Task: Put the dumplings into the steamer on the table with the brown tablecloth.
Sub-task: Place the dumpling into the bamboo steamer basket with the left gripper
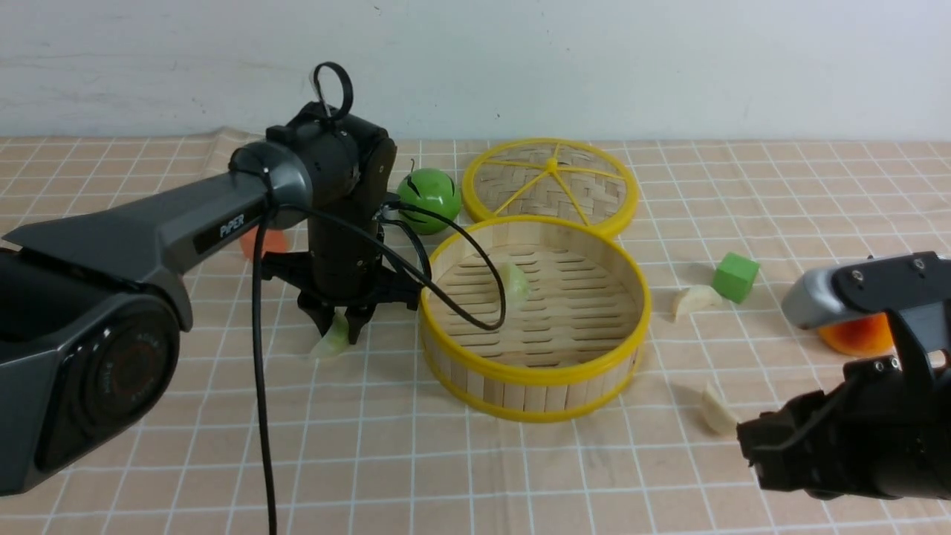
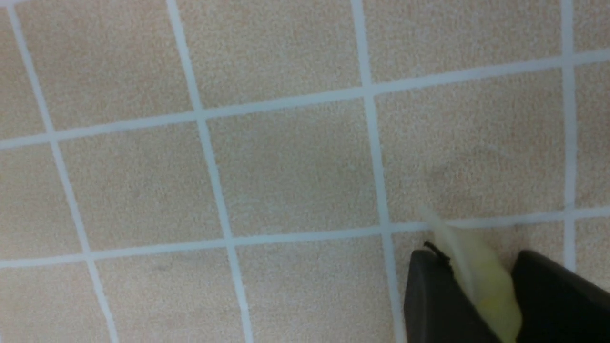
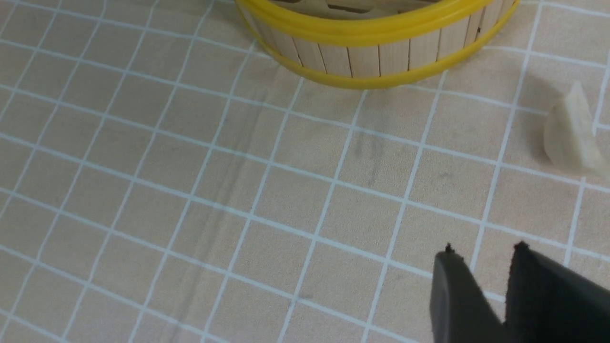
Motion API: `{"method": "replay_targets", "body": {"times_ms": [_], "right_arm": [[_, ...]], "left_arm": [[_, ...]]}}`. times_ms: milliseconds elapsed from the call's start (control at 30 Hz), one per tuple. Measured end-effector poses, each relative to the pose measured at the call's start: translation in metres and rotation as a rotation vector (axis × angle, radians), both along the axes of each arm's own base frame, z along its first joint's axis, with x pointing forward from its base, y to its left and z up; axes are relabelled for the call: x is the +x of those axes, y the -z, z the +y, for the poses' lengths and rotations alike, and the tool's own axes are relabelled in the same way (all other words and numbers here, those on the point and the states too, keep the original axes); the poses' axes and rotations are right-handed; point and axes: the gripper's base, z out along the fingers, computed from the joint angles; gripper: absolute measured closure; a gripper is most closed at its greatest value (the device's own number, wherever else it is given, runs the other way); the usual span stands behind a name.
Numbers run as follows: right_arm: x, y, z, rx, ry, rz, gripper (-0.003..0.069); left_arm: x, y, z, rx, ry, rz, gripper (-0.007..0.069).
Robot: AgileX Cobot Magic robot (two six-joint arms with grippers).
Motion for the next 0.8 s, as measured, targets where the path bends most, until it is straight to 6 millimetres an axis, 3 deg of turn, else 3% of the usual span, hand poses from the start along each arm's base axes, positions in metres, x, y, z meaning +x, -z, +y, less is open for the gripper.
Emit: {"method": "replay_targets", "body": {"times_ms": [300, 800], "right_arm": [[0.000, 0.000, 0.000, -0.001, -0.001, 0.002, 0.0480], [0.000, 0.000, 0.000, 0.003, 0.001, 0.004, 0.0466]], "left_arm": [[-0.004, -0.030, -0.005, -0.100, -0.015, -0.058, 0.0430], [-0.006, -0.031, -0.004, -0.107, -0.053, -0.035, 0.0430]]}}
